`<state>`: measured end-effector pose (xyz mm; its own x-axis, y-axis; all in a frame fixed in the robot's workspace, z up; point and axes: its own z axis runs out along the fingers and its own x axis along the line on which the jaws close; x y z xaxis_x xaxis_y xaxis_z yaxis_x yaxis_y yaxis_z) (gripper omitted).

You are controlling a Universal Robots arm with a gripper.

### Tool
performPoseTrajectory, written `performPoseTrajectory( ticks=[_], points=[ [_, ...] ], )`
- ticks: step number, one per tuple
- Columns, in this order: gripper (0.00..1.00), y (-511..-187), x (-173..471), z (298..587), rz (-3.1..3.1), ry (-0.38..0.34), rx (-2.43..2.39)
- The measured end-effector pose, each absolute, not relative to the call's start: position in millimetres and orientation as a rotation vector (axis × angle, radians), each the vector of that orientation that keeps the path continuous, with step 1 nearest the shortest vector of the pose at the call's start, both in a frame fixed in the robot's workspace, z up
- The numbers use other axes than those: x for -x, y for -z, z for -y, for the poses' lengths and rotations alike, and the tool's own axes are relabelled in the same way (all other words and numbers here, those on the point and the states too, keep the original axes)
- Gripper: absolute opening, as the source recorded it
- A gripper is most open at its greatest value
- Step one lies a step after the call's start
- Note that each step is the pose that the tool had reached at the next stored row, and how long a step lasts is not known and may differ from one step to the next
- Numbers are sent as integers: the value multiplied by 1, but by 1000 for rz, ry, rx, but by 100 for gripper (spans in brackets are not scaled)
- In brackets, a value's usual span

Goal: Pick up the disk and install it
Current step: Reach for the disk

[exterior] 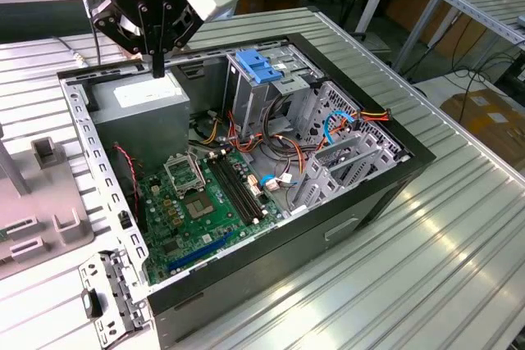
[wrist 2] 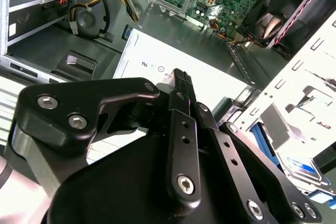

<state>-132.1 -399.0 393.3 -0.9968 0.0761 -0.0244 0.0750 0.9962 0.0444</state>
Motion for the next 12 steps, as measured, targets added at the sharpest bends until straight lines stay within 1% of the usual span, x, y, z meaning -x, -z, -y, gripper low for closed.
performPoseTrajectory(
  ticks=[12],
  points=[
    [11, -393, 136, 399, -3112, -68, -118]
  ],
)
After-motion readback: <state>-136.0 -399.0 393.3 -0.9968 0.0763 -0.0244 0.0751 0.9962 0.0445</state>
